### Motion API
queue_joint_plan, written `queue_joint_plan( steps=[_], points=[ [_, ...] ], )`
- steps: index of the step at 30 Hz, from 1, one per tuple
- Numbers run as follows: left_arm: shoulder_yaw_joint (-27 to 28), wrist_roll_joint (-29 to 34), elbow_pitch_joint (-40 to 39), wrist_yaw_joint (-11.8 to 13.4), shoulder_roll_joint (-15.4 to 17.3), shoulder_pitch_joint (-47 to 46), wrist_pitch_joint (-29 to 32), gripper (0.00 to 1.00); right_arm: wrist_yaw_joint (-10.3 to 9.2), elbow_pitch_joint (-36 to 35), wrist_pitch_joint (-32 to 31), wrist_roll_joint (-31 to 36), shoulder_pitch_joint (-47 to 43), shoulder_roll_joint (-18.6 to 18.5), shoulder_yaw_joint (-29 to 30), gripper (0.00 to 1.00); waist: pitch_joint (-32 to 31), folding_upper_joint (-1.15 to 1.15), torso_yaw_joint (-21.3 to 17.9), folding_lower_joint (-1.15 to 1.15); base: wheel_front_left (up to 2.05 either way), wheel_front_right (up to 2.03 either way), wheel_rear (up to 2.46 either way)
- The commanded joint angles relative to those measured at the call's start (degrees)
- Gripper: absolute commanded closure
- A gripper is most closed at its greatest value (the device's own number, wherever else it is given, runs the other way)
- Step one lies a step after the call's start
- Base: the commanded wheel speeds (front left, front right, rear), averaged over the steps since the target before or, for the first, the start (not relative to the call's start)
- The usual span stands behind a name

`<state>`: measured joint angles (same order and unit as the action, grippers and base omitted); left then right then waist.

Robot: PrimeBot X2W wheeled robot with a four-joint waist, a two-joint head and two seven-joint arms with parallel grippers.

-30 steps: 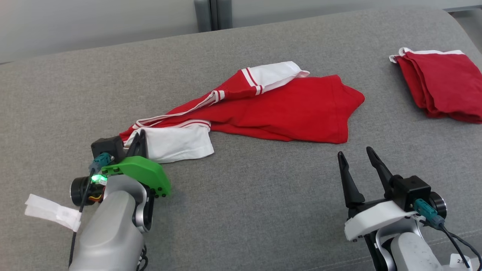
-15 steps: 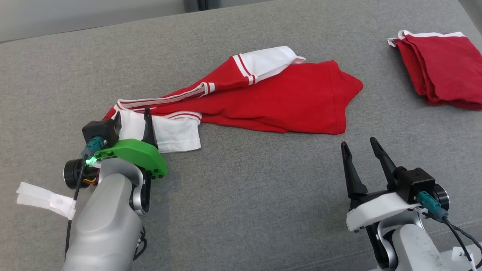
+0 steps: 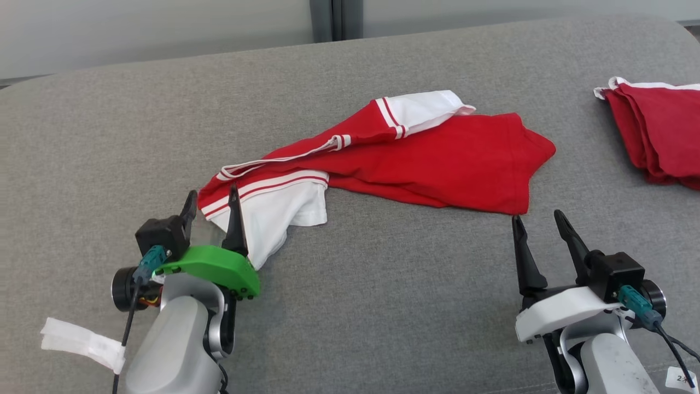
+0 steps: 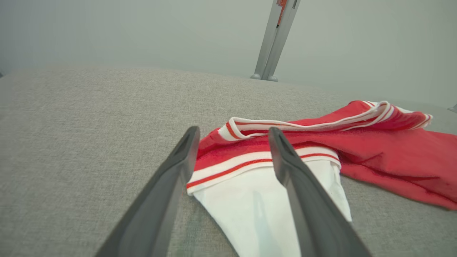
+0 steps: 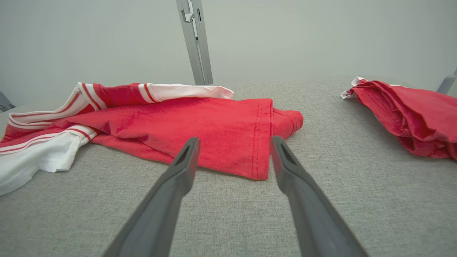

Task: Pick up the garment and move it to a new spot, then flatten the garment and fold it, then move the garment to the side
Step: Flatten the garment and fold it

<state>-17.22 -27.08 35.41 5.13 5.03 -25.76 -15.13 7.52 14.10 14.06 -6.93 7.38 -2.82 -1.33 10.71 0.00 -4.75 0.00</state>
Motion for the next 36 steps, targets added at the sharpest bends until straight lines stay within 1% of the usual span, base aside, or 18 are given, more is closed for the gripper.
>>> queue_joint_plan(
  steps=[1,6,11,16,25,36],
  points=[
    [0.0,0.6,-0.6,0.4,0.0,1.4,0.0,0.00,-0.07,0.0,0.3,0.2,-0.5,-0.1,0.1,0.00,-1.7,0.00,1.7,0.00,0.00,0.00,0.00],
    [-0.4,-1.0,-0.9,-2.1,0.3,4.7,0.0,0.00,-0.07,-0.1,0.2,0.1,-1.0,-0.2,0.0,0.00,-2.2,0.00,2.2,0.00,0.00,0.00,0.00],
    [-0.2,-0.5,-2.3,-3.4,-0.2,7.7,0.0,0.00,-0.07,0.1,0.2,-0.2,-1.4,-0.2,-0.2,0.00,-3.3,0.00,2.2,0.00,0.00,0.00,0.00],
    [0.6,0.3,-4.8,-4.6,-1.3,11.3,0.0,0.00,-0.07,0.7,0.1,0.3,-2.6,-0.1,0.9,0.00,-5.9,0.00,2.4,0.00,0.00,0.00,0.00],
    [0.3,2.2,-10.1,-4.1,-2.0,18.0,0.0,0.00,-0.07,0.3,-0.4,0.3,-5.4,-0.1,2.7,0.00,-11.6,0.00,4.3,0.00,0.00,0.00,0.00],
    [-1.1,1.1,-12.5,-2.9,-2.1,19.7,0.0,0.00,-0.07,-0.9,-1.1,-0.1,-6.0,-0.2,2.5,0.00,-13.2,0.00,5.2,0.00,0.00,0.00,0.00]
  ],
)
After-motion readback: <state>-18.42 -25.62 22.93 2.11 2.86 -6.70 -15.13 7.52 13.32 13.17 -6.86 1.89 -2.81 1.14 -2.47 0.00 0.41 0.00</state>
